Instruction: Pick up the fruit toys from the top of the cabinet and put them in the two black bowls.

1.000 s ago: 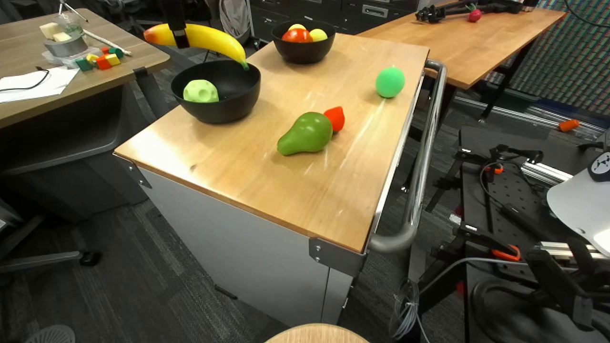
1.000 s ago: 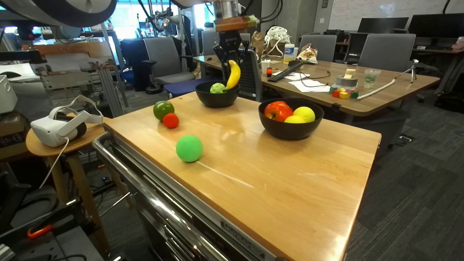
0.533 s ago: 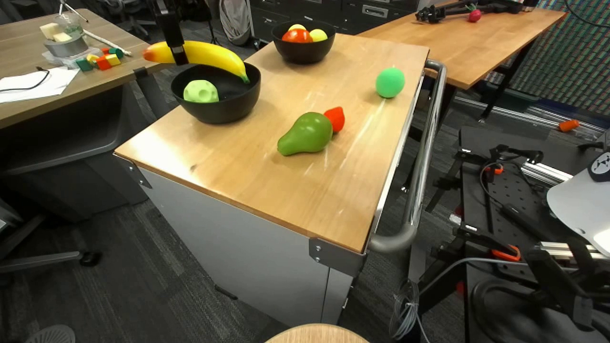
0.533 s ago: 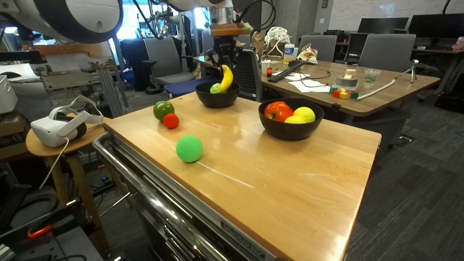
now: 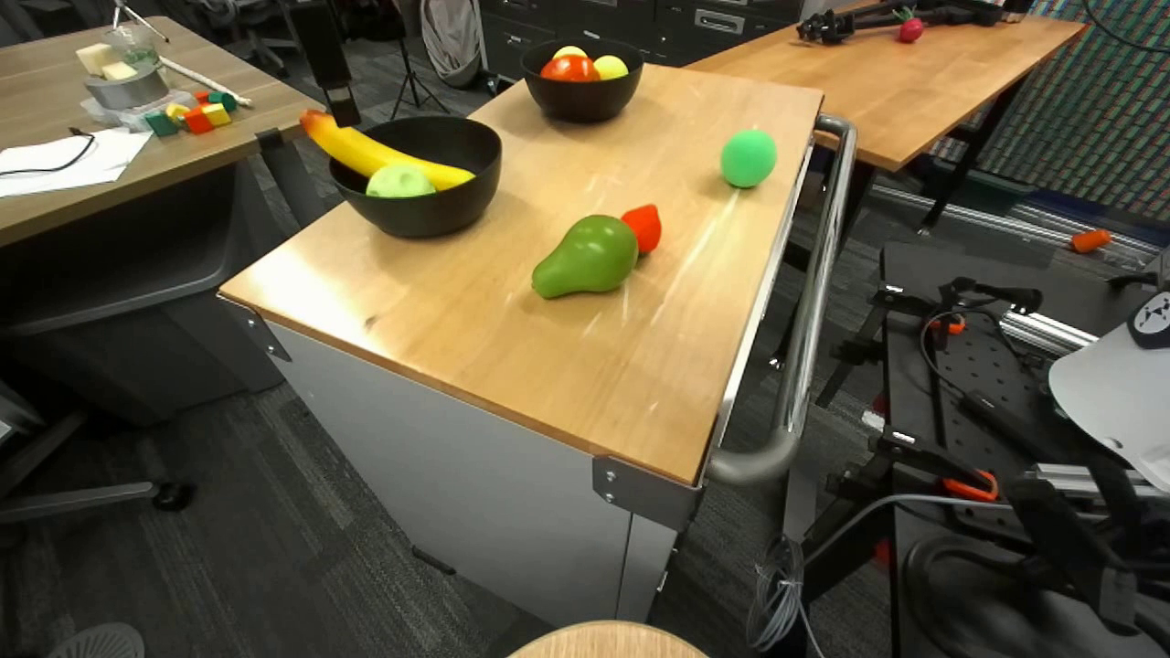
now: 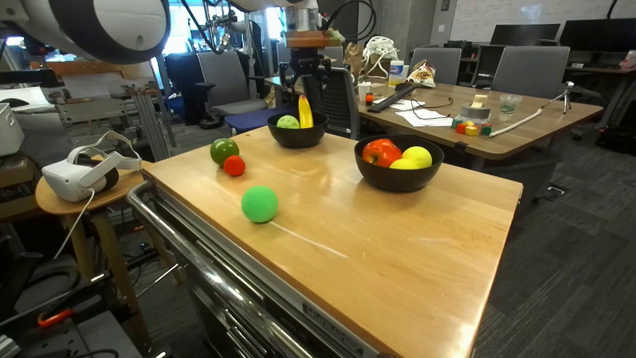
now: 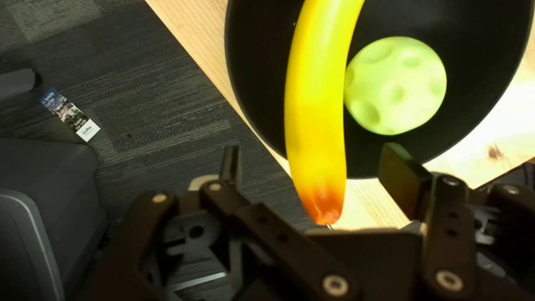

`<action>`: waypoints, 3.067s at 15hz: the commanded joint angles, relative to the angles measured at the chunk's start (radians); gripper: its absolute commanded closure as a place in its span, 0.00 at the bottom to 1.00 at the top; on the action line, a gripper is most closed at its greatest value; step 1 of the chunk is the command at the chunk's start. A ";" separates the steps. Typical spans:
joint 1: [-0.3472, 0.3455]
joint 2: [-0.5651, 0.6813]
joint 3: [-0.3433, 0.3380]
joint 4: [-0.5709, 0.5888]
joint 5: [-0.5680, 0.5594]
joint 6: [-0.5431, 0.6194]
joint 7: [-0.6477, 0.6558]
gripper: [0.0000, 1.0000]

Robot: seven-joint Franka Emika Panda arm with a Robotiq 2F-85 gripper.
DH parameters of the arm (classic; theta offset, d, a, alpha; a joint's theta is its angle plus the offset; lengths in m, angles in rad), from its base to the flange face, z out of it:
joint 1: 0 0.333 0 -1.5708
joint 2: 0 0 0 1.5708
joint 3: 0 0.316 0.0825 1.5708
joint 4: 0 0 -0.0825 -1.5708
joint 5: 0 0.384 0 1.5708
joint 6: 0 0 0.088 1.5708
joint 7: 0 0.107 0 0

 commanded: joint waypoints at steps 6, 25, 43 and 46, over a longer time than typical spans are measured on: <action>-0.010 -0.115 0.008 0.036 0.077 -0.429 0.197 0.00; 0.119 -0.207 -0.014 -0.014 0.057 -0.381 0.401 0.00; 0.187 -0.303 -0.027 -0.043 0.003 -0.269 0.689 0.00; 0.187 -0.384 -0.040 -0.097 -0.024 -0.200 0.786 0.00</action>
